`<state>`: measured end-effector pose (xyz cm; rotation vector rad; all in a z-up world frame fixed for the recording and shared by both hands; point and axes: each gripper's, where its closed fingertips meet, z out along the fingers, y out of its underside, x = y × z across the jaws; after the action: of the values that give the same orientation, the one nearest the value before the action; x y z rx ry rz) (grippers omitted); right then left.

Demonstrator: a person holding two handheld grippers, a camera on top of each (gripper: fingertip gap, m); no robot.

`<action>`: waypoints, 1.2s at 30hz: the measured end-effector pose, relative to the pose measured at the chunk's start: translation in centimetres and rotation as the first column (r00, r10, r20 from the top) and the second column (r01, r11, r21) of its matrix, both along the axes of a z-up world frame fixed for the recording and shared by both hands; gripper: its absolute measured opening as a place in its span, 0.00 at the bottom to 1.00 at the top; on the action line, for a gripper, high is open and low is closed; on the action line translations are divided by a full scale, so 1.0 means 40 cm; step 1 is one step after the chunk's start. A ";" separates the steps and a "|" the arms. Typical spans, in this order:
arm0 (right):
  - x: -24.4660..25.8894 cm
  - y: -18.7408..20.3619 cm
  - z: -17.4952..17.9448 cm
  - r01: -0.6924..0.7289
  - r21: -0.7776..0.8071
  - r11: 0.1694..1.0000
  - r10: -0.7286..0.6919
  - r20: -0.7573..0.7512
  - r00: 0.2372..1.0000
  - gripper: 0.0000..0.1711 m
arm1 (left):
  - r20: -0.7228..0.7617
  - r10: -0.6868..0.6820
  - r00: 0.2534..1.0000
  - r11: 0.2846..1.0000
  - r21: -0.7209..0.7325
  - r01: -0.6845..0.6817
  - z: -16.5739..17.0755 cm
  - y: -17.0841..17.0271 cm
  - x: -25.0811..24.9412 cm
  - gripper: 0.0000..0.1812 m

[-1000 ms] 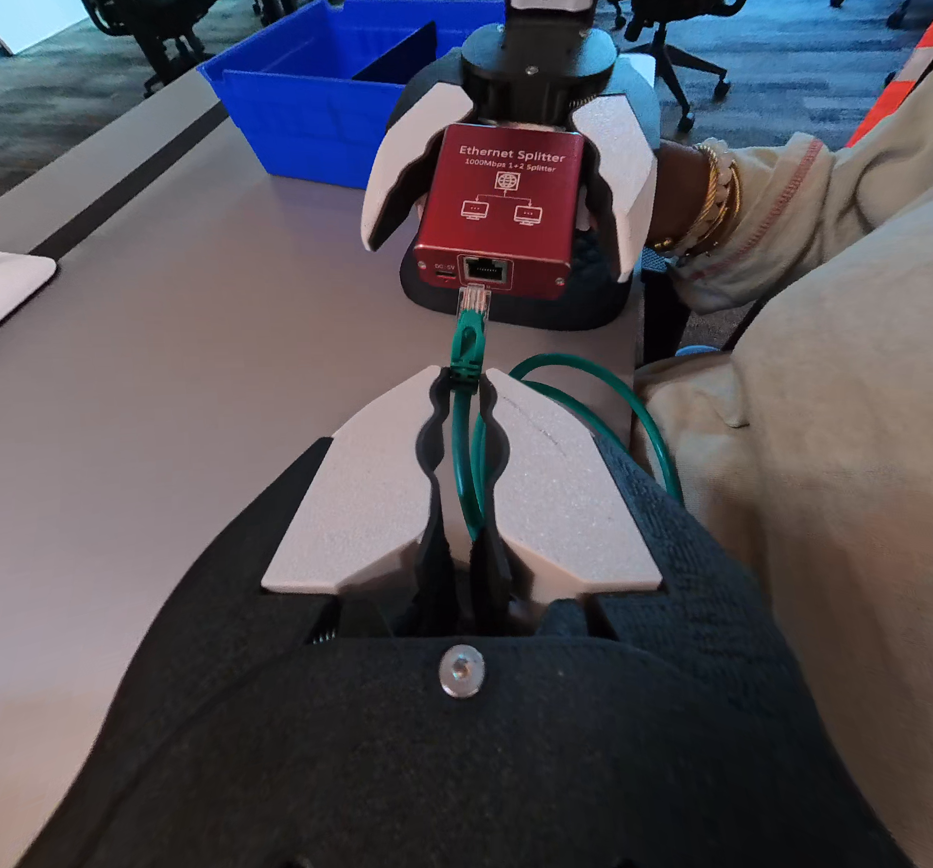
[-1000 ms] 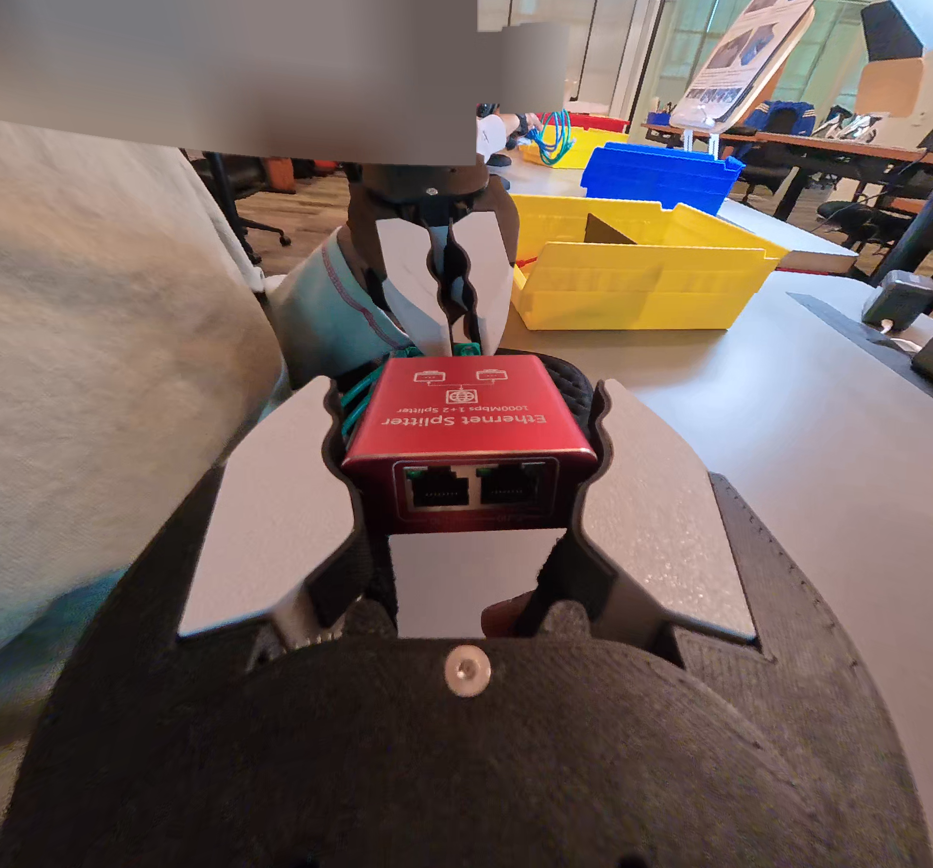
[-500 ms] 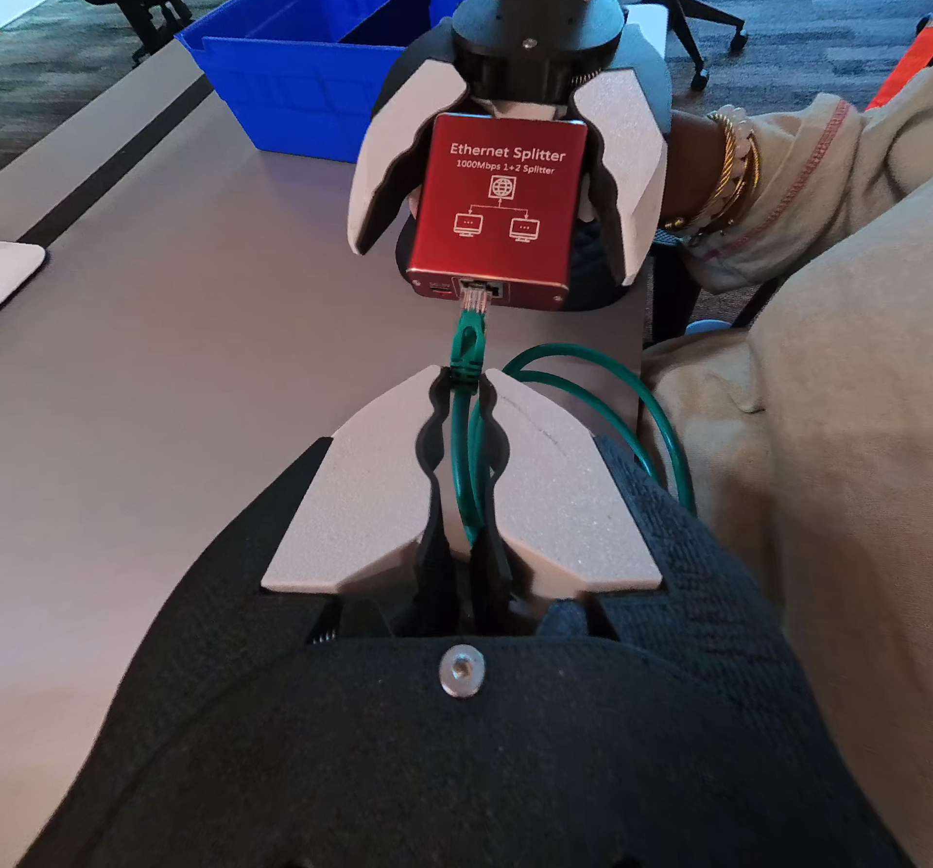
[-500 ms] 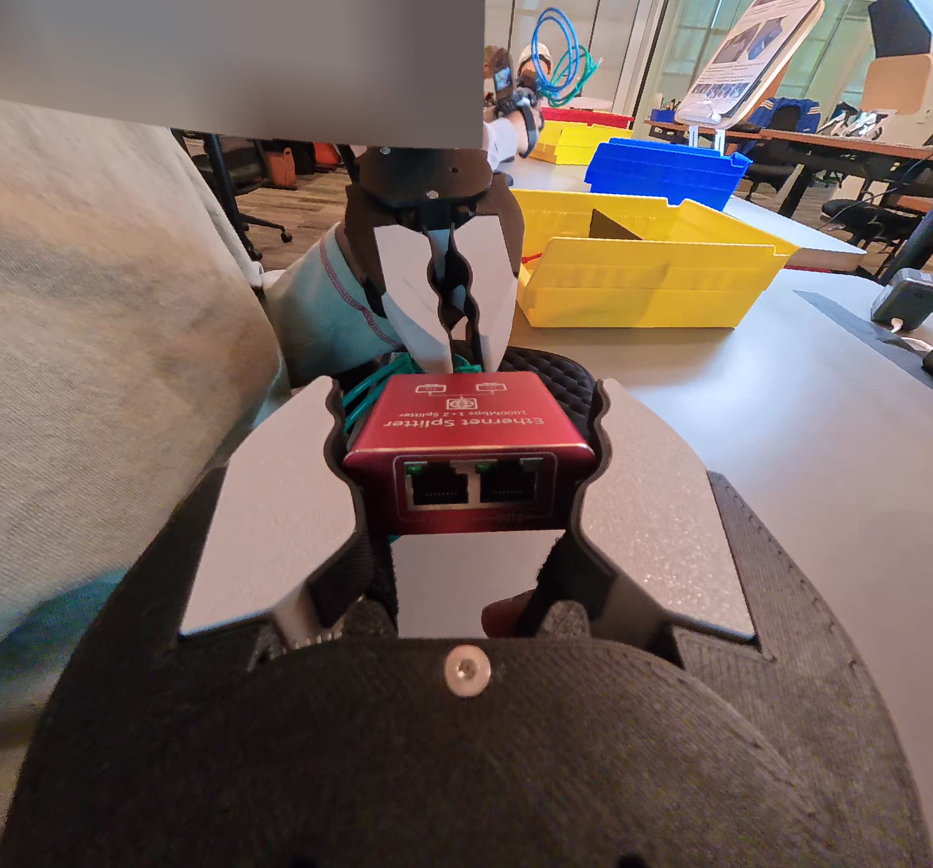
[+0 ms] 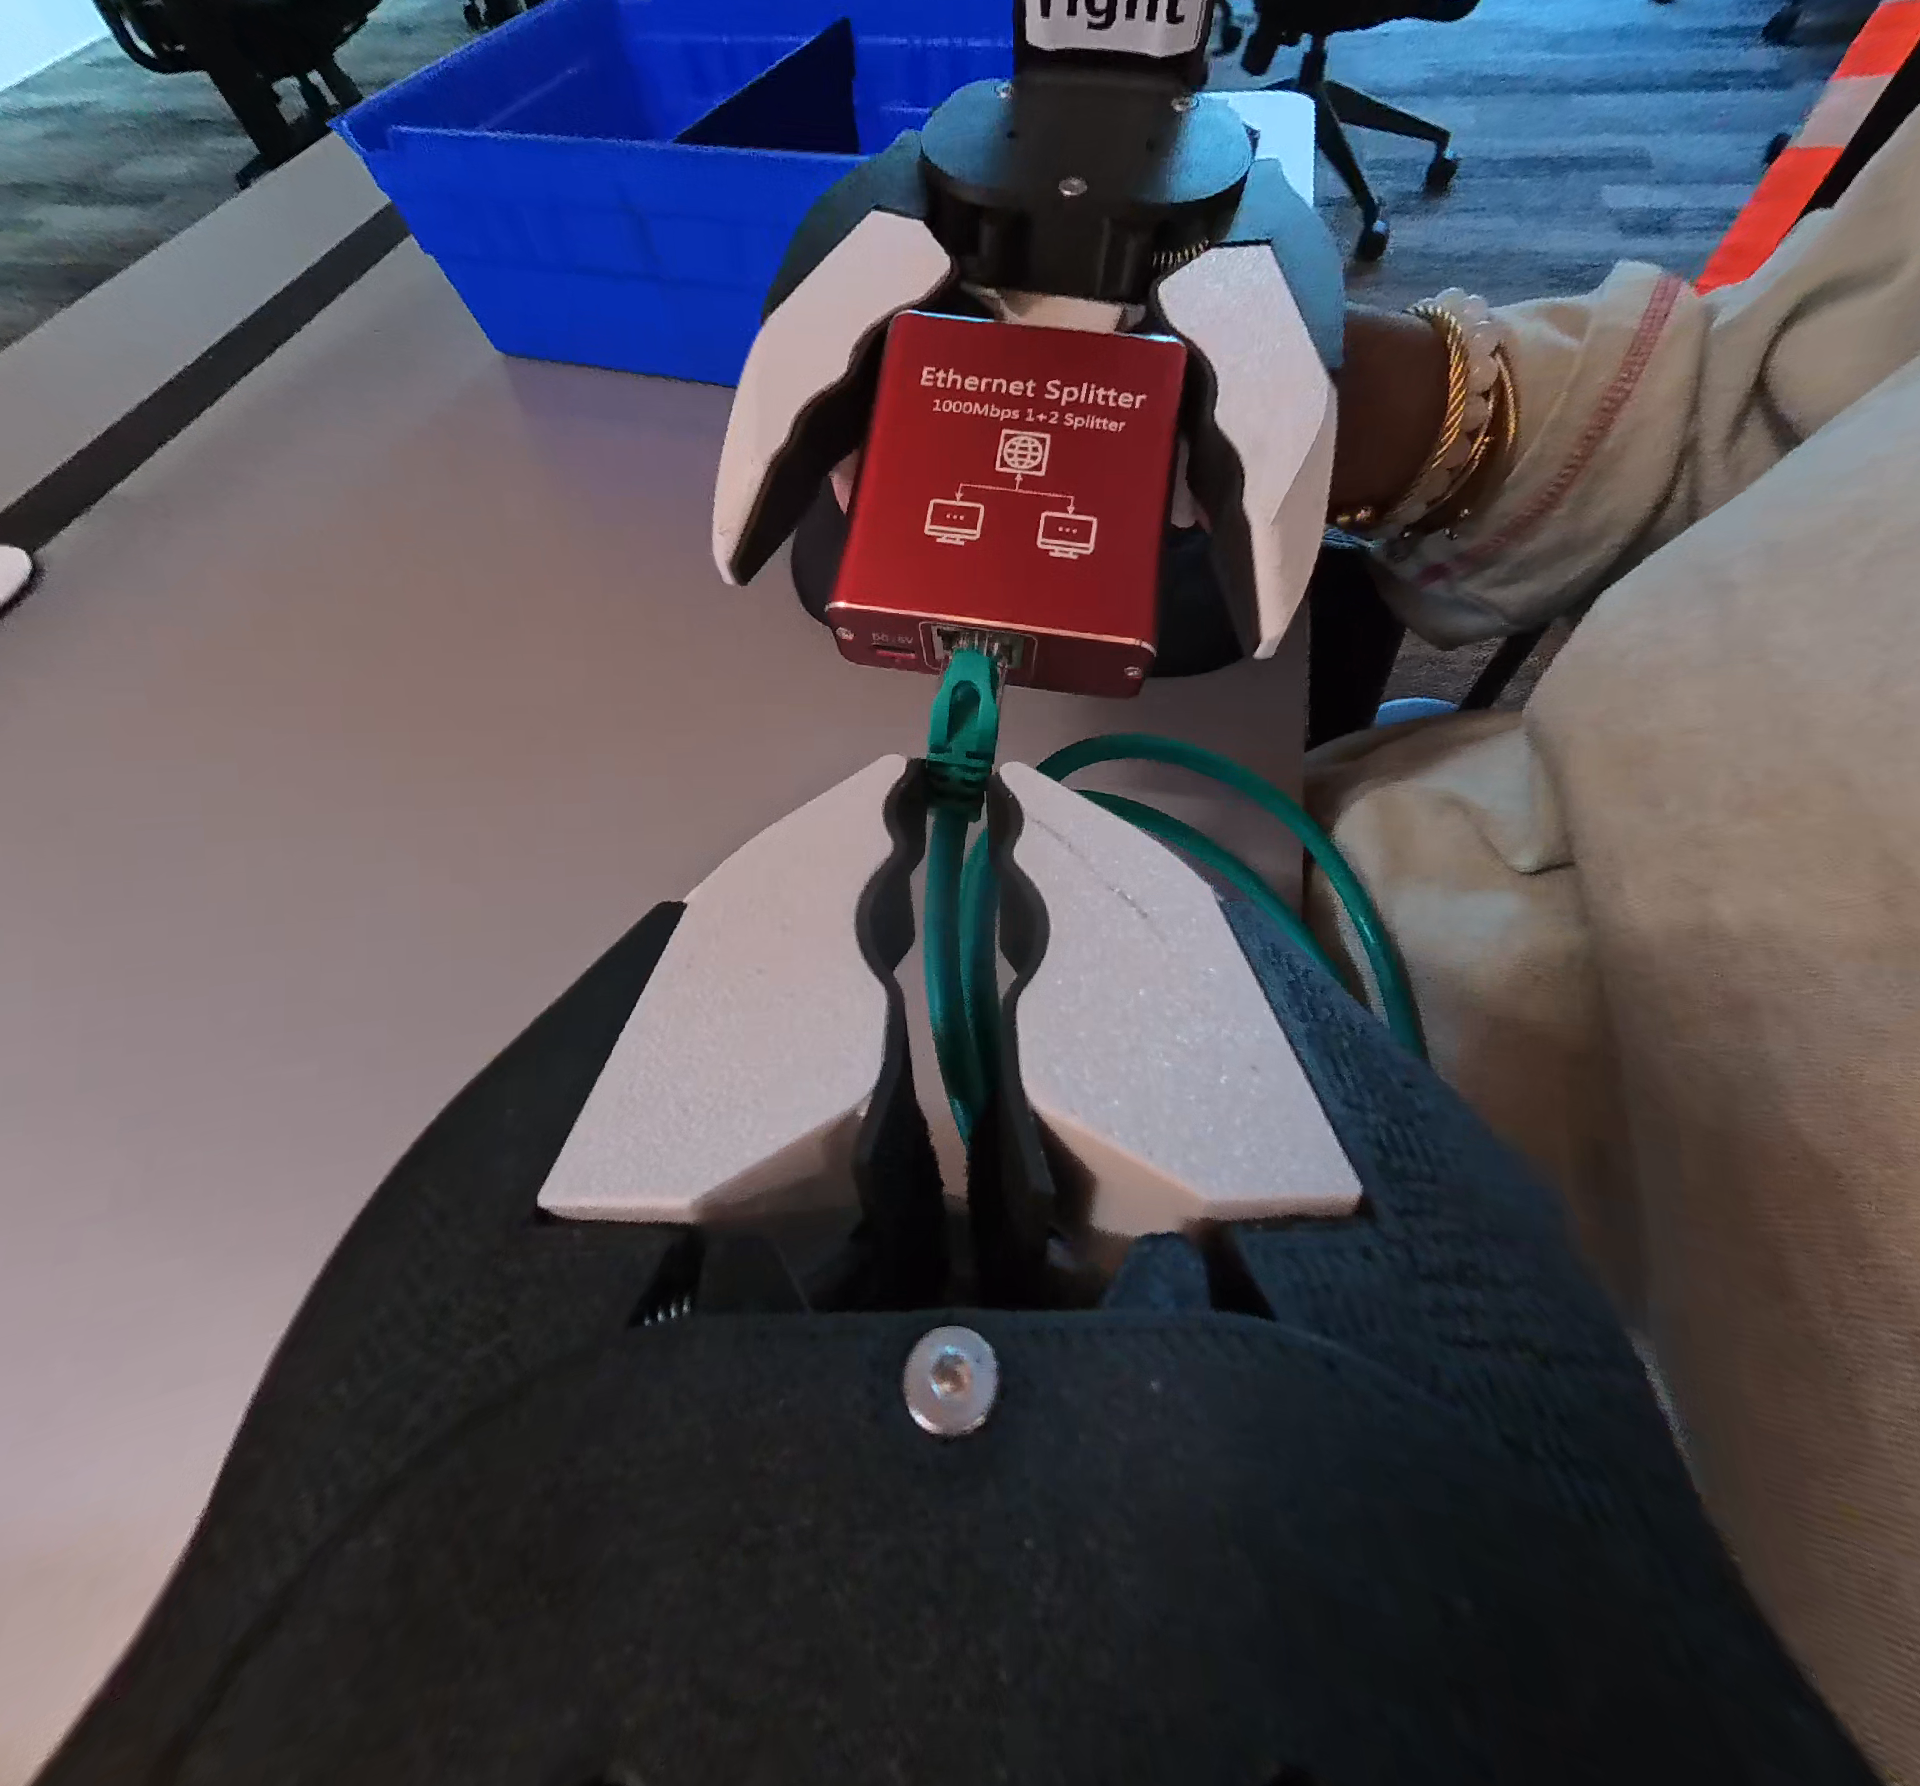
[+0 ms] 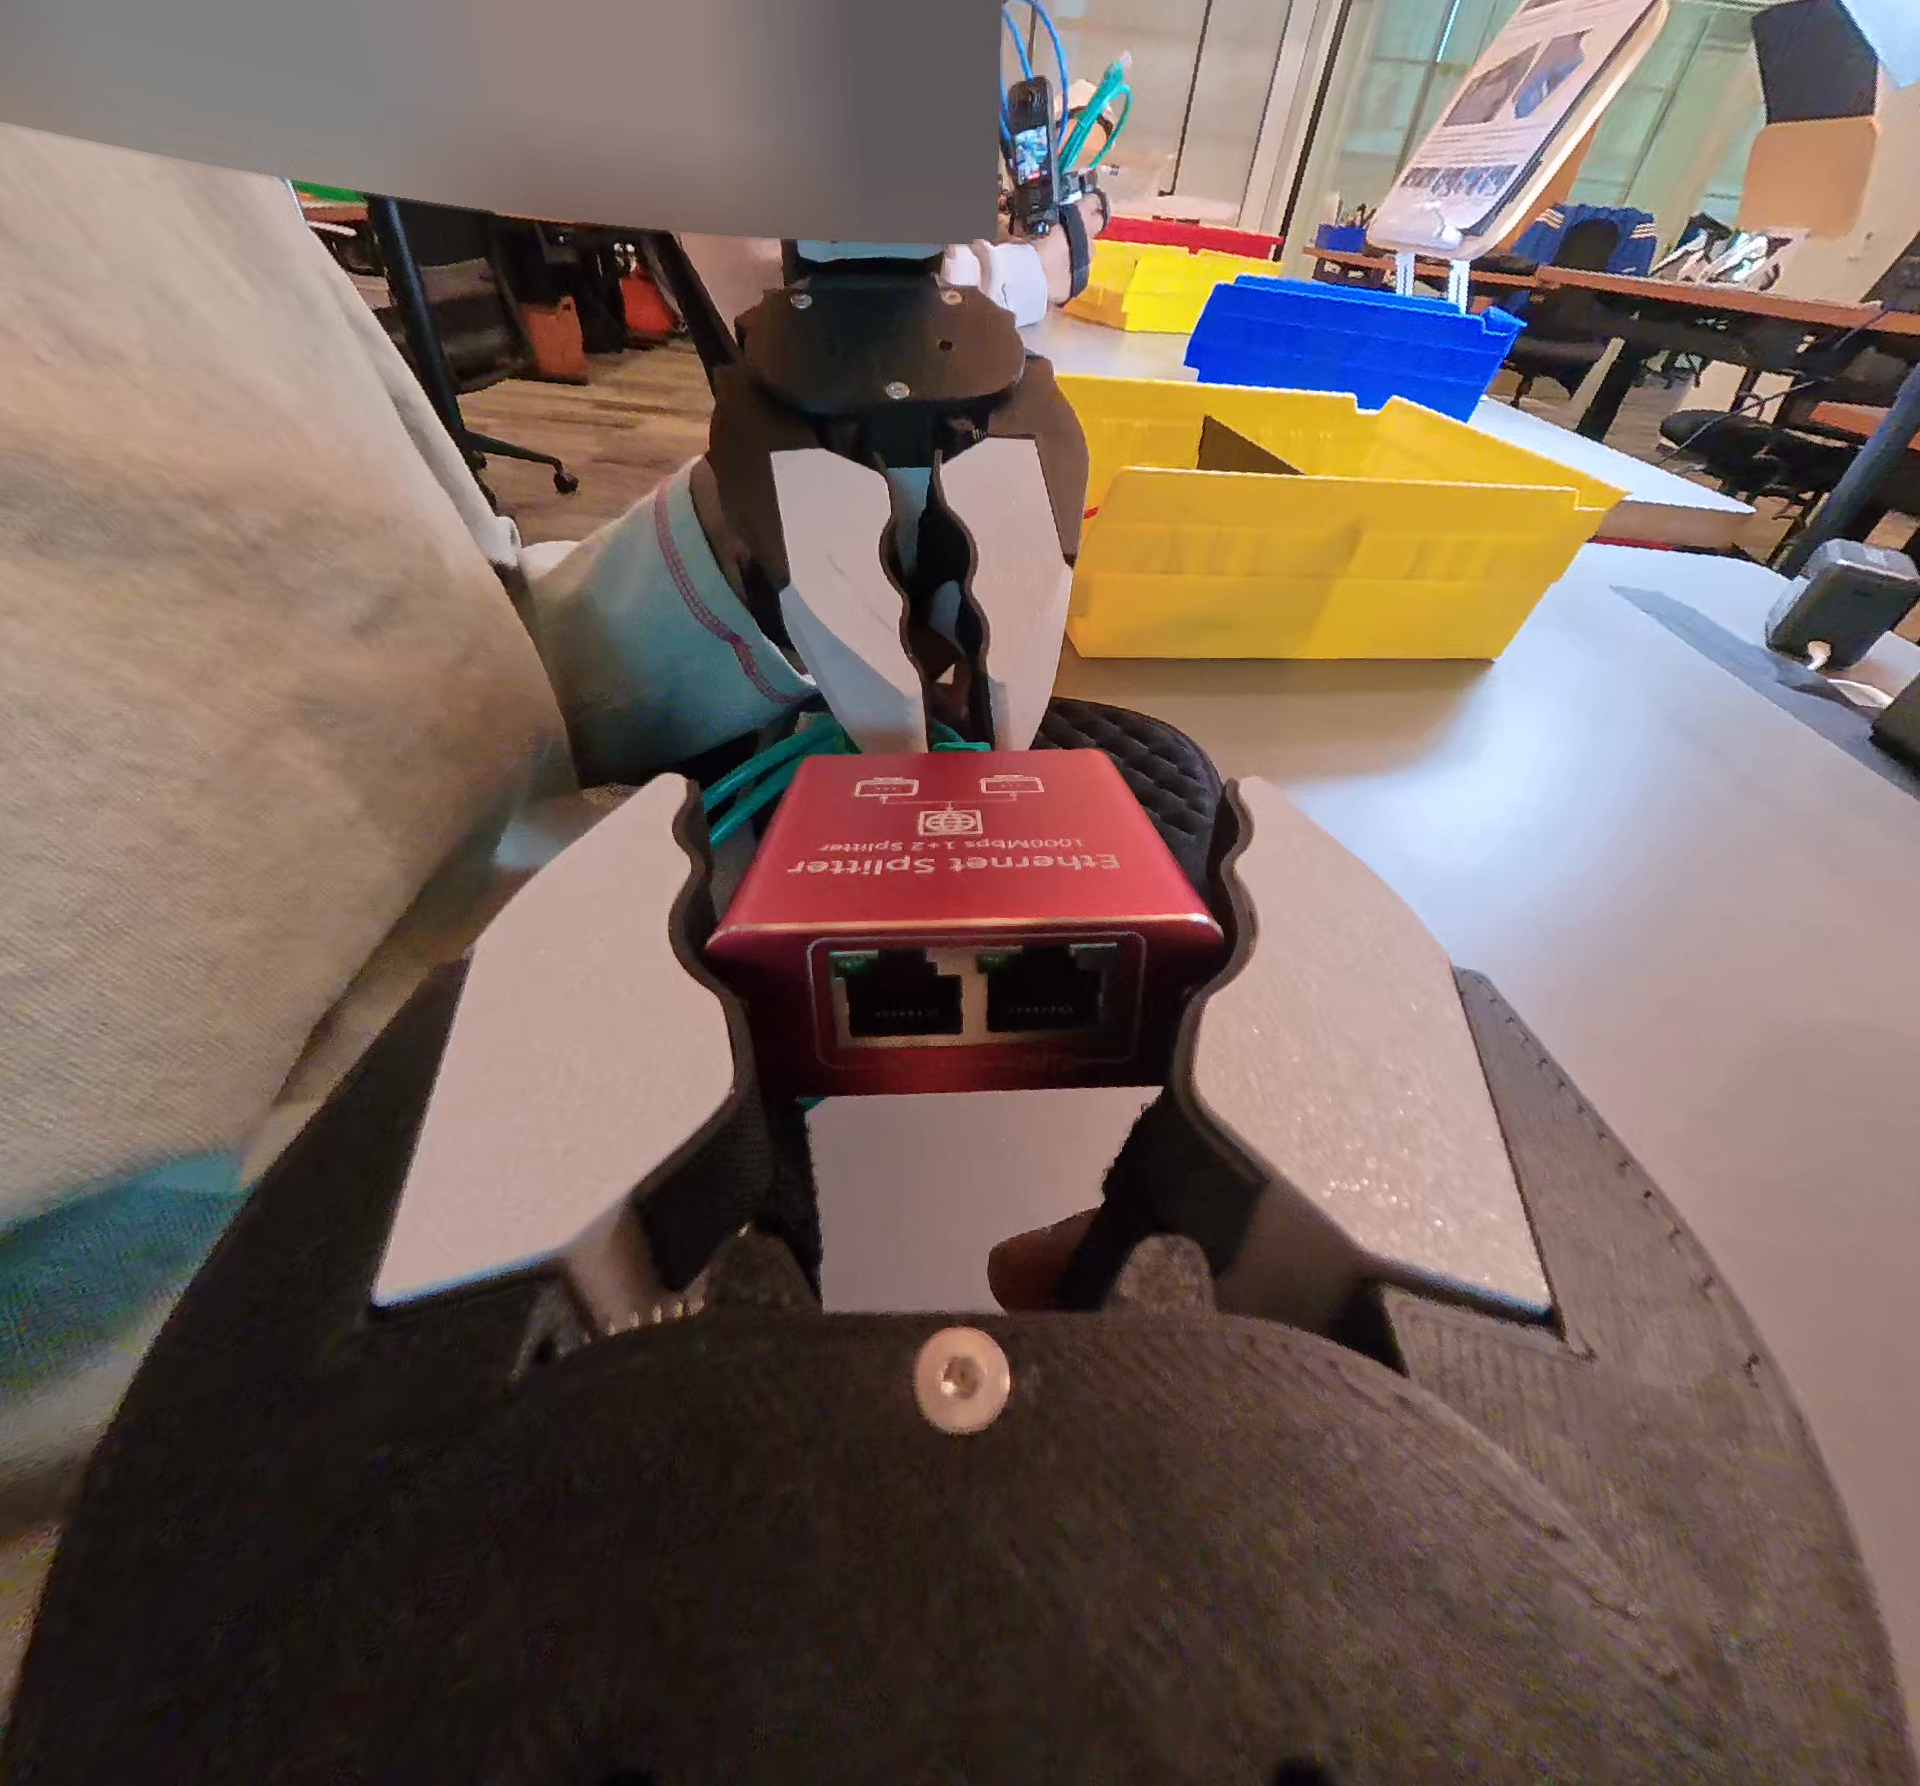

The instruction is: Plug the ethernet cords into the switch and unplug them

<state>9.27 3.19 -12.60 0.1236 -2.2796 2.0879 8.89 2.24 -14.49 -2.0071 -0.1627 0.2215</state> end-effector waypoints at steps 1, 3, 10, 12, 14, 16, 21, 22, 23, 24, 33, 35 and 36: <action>0.000 0.000 -0.002 0.001 0.015 1.000 -0.001 -0.002 1.000 0.54 | -0.006 0.000 1.000 1.000 -0.004 0.000 0.002 0.000 0.001 0.06; -0.004 -0.002 -0.017 0.014 0.069 0.997 -0.014 -0.007 1.000 0.54 | -0.036 0.010 0.999 0.999 -0.032 -0.011 -0.005 -0.001 -0.004 0.06; -0.012 -0.005 -0.058 0.054 0.199 0.978 -0.050 -0.025 0.998 0.55 | -0.063 0.016 0.998 0.992 -0.122 -0.024 -0.048 0.005 -0.014 0.05; -0.012 0.000 -0.057 0.054 0.198 0.979 -0.049 -0.029 0.998 0.54 | -0.061 0.016 0.998 0.993 -0.117 -0.023 -0.047 0.008 -0.013 0.06; -0.014 0.004 -0.041 0.070 0.179 0.981 -0.058 -0.073 0.996 0.54 | -0.064 0.020 0.998 0.997 -0.073 -0.024 -0.029 0.011 -0.015 0.06; -0.010 0.004 -0.009 0.090 0.145 0.985 -0.071 -0.131 0.989 0.54 | -0.069 0.016 0.998 1.000 -0.005 -0.016 0.004 0.010 -0.013 0.06; -0.009 -0.012 0.072 0.205 0.106 0.973 -0.157 -0.346 0.925 0.54 | -0.228 0.042 0.973 0.998 0.049 -0.031 0.087 -0.007 -0.018 0.07; -0.013 -0.017 0.093 0.245 0.091 0.965 -0.190 -0.400 0.897 0.54 | -0.301 0.040 0.953 0.999 0.019 -0.036 0.110 -0.013 -0.024 0.07; -0.019 -0.023 0.114 0.290 0.070 0.955 -0.228 -0.454 0.861 0.55 | -0.380 0.031 0.925 0.999 -0.028 -0.045 0.136 -0.021 -0.032 0.07; -0.026 -0.029 0.132 0.334 0.051 0.941 -0.266 -0.500 0.824 0.55 | -0.451 0.013 0.893 0.994 -0.087 -0.058 0.160 -0.029 -0.041 0.07; -0.079 -0.037 0.083 0.429 0.099 0.898 -0.372 -0.349 0.860 0.53 | -0.630 -0.189 0.753 0.942 -0.334 -0.043 0.182 -0.055 -0.116 0.07; -0.065 -0.033 0.055 0.363 0.142 0.921 -0.320 -0.259 0.912 0.51 | -0.651 -0.209 0.730 0.943 -0.332 -0.026 0.167 -0.054 -0.120 0.06; -0.059 -0.029 0.045 0.329 0.159 0.931 -0.297 -0.199 0.934 0.52 | -0.672 -0.228 0.704 0.937 -0.349 -0.029 0.158 -0.055 -0.124 0.06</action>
<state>6.92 2.04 -10.81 -0.0513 -2.2177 1.6376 3.92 0.04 -8.16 -2.1066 0.5170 0.9922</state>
